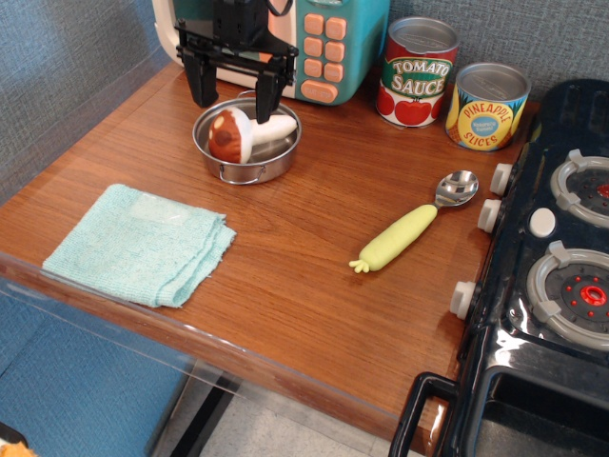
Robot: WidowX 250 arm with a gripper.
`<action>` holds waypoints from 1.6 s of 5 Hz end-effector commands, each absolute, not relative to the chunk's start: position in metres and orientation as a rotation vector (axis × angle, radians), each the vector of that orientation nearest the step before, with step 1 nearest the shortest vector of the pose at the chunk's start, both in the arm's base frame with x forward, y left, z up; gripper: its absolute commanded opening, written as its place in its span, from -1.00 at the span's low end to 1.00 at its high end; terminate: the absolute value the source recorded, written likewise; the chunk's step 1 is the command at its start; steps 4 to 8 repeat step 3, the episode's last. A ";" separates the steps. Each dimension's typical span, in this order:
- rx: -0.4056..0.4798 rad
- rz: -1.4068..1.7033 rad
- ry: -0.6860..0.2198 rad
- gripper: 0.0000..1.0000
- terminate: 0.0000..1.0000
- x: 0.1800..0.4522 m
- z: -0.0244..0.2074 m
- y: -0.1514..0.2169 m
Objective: Place mushroom in pot sideways.
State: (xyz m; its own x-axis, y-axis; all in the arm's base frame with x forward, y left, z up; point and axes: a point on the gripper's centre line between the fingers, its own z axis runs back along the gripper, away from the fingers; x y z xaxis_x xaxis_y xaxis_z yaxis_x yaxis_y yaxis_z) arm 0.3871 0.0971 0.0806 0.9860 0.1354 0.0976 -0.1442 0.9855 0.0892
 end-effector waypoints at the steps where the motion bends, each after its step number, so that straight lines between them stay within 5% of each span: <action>1: 0.110 0.103 -0.168 1.00 -1.00 0.386 0.121 0.092; 2: 0.110 0.103 -0.168 1.00 -1.00 0.386 0.121 0.092; 3: 0.110 0.103 -0.168 1.00 1.00 0.386 0.121 0.092; 8: 0.110 0.103 -0.168 1.00 1.00 0.386 0.121 0.092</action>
